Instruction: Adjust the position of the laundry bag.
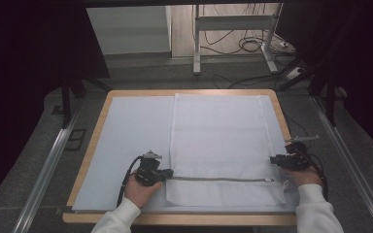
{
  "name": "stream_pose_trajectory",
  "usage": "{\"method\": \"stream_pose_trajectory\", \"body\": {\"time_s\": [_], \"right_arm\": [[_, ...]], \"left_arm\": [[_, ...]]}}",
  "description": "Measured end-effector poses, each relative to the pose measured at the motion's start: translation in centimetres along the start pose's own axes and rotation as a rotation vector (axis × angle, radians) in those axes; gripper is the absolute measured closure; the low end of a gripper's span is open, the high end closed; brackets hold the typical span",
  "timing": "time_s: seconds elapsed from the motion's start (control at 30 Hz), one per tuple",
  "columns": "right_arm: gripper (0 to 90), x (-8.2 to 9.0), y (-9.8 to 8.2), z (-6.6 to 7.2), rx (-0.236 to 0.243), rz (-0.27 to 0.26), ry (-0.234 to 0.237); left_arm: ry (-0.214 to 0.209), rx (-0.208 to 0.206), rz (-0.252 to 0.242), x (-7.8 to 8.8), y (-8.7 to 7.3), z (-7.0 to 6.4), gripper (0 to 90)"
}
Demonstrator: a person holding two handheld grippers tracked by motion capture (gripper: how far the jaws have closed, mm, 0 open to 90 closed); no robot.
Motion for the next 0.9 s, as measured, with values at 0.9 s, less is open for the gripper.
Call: {"method": "stream_pose_trajectory", "body": {"time_s": [0.9], "right_arm": [[87.1, -1.0, 0.5, 1.2, 0.063, 0.009, -0.012]], "left_arm": [[0.001, 0.016, -0.016, 0.8, -0.1, 0.9, 86.5]]}}
Point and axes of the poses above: each handheld gripper's, and its own axes: x roughly backward along the jaws, y roughly out of its top, z roughly to its left, the point moved 7 cm from there along -x, roughly forward along the jaws, and after that the axes turned 8 degrees about z, right-handed, at the moved point
